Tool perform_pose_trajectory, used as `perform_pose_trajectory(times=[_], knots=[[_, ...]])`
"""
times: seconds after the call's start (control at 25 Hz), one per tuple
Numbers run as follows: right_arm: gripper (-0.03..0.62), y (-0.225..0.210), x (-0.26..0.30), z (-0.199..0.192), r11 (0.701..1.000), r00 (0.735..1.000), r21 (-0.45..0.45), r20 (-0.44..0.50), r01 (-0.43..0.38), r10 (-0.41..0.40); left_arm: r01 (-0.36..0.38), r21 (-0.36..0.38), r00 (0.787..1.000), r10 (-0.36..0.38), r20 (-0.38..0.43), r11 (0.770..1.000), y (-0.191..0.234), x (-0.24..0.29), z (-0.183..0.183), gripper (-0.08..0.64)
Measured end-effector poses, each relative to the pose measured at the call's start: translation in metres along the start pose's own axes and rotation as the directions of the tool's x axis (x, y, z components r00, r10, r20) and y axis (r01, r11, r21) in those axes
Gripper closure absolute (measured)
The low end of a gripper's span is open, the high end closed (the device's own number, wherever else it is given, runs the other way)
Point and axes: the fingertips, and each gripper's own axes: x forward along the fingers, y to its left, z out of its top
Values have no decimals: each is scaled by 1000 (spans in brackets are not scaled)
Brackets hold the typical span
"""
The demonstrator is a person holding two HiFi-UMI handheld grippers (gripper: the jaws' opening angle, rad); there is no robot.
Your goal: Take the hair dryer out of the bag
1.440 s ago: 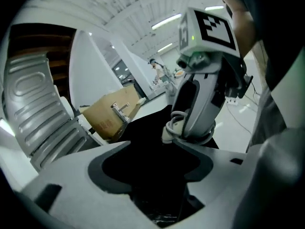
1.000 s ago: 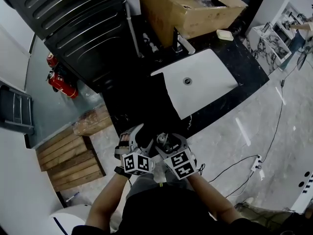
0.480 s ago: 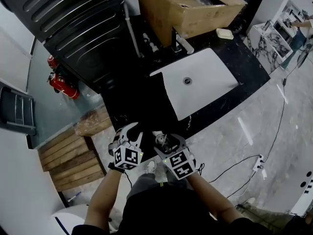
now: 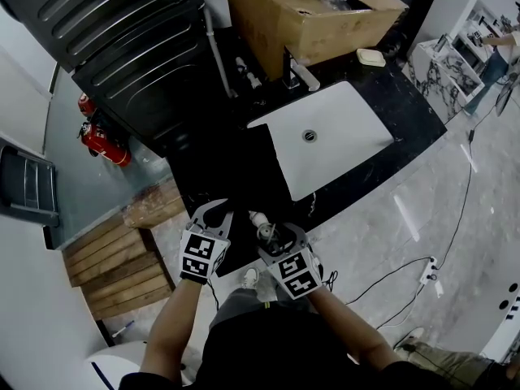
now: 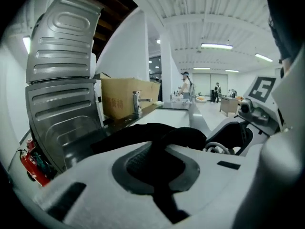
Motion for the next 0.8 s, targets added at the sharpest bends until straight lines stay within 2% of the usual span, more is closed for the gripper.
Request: perform_pose_trajectory(times=[0.36, 0.68, 0.8], knots=[[298, 1, 7, 17, 998, 999, -50, 16, 44, -43, 14, -63, 995, -7, 97, 998, -1, -7, 35, 537], [298, -2, 11, 26, 990, 991, -55, 37, 129, -127, 38, -45, 988, -31, 148, 998, -9, -8, 60, 537], [298, -2, 10, 32, 990, 989, -20, 58, 140, -138, 43, -26, 988, -39, 152, 999, -11, -9, 62, 537]])
